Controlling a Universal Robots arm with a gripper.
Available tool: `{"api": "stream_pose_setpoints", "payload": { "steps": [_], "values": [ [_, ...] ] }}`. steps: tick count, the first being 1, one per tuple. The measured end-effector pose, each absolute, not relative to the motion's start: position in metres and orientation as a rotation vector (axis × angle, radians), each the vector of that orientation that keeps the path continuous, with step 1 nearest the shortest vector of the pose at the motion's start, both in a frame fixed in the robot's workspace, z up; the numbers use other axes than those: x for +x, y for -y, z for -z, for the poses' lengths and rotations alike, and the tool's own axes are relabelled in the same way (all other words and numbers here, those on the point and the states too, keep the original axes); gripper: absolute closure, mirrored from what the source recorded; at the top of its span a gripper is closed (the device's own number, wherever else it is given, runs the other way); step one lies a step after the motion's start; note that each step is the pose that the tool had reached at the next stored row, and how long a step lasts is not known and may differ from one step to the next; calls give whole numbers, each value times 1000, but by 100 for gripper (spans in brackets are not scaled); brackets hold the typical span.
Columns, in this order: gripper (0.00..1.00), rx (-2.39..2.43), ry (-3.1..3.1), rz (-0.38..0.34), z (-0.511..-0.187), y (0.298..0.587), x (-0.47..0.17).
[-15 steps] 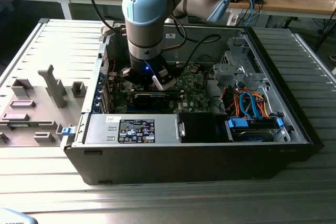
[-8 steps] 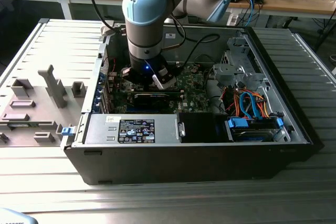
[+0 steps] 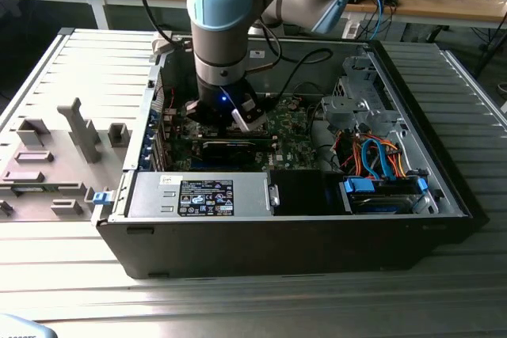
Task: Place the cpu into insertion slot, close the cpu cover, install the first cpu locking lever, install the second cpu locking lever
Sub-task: 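Install the second cpu locking lever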
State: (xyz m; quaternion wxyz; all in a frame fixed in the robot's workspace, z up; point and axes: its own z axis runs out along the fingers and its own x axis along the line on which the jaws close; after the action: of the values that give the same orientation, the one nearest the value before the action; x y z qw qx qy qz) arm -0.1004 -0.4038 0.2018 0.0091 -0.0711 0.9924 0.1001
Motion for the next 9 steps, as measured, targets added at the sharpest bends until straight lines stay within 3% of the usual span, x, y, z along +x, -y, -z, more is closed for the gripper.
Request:
{"api": "stream_pose_setpoints", "payload": {
  "steps": [9],
  "values": [
    [89, -222, -3117, -253, -203, 385, -74]
  ]
}}
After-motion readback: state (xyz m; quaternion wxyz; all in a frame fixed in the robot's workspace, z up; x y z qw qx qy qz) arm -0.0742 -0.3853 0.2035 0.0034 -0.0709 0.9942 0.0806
